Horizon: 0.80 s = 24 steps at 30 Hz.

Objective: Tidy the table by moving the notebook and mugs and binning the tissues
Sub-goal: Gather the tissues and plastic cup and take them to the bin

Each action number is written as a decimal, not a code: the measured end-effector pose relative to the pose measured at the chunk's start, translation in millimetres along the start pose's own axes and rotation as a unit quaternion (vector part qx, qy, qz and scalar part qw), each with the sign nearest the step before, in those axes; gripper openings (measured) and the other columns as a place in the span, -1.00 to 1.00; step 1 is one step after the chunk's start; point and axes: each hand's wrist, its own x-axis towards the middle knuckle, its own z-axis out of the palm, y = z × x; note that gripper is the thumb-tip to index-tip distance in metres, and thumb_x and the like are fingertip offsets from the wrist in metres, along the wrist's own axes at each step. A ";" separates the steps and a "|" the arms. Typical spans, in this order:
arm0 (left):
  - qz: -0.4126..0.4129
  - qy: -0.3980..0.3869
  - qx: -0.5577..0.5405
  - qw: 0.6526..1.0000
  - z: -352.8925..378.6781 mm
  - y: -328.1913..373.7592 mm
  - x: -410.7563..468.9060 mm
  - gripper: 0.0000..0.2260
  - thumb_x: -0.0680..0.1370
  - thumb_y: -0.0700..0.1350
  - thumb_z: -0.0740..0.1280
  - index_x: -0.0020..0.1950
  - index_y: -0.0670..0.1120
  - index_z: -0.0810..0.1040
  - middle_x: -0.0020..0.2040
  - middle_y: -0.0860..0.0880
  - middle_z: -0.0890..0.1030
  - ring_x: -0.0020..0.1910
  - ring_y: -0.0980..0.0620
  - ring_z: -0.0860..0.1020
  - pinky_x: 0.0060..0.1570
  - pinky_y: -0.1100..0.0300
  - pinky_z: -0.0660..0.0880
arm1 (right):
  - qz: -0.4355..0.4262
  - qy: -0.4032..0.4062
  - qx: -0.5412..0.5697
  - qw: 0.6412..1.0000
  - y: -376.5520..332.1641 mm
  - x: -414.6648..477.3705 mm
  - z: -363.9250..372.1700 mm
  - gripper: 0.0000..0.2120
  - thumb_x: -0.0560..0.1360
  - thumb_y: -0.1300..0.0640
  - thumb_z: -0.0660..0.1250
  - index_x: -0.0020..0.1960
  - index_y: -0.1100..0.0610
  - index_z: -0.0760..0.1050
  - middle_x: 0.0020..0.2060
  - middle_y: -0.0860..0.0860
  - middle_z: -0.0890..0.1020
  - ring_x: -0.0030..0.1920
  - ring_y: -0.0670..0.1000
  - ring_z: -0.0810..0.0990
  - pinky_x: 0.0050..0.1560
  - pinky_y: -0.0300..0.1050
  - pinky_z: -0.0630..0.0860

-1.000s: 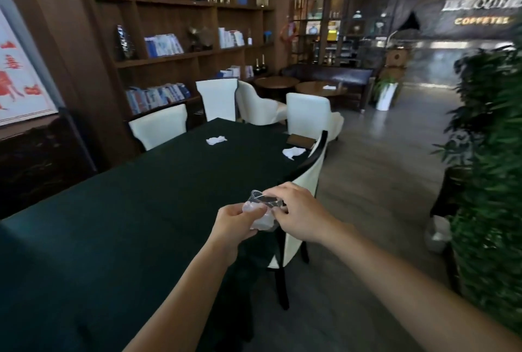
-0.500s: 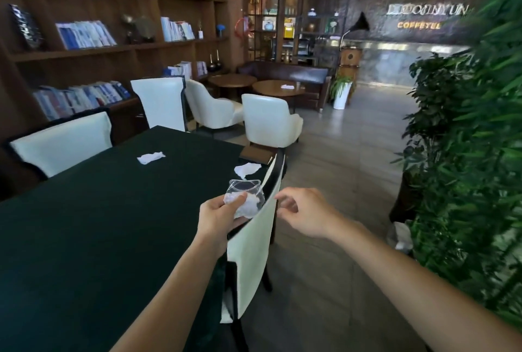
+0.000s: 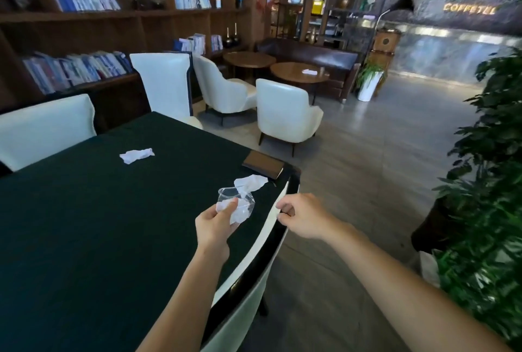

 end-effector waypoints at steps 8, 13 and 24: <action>0.006 0.087 -0.060 0.994 57.8 -30.1 92.4 -0.93 0.58 -0.16 0.46 0.00 -0.15 0.72 -0.13 -0.08 0.80 -0.11 0.00 0.78 -0.13 0.14 0.69 | -0.090 -0.058 -0.045 0.993 66.6 138.8 -4.9 -0.65 0.58 0.01 0.38 0.33 0.09 0.60 0.28 0.04 0.61 0.34 0.07 0.51 0.22 -0.14 0.38; 0.022 0.150 -0.095 0.984 106.2 -37.9 135.9 -0.93 0.60 -0.18 0.44 0.00 -0.16 0.70 -0.14 -0.07 0.80 -0.14 0.04 0.78 -0.11 0.12 0.68 | -0.127 -0.094 0.010 0.987 97.5 215.3 -15.9 -0.66 0.56 0.07 0.39 0.31 0.10 0.63 0.24 0.04 0.68 0.23 0.06 0.63 0.12 -0.23 0.43; 0.019 0.276 -0.089 0.957 124.7 -69.7 189.6 -0.91 0.59 -0.17 0.45 -0.05 -0.15 0.74 -0.18 -0.04 0.80 -0.16 0.06 0.77 -0.22 0.20 0.68 | -0.105 -0.267 -0.012 0.958 138.2 336.0 27.6 -0.79 0.56 0.08 0.36 0.13 0.11 0.67 0.16 0.10 0.67 0.23 0.13 0.60 0.17 -0.07 0.52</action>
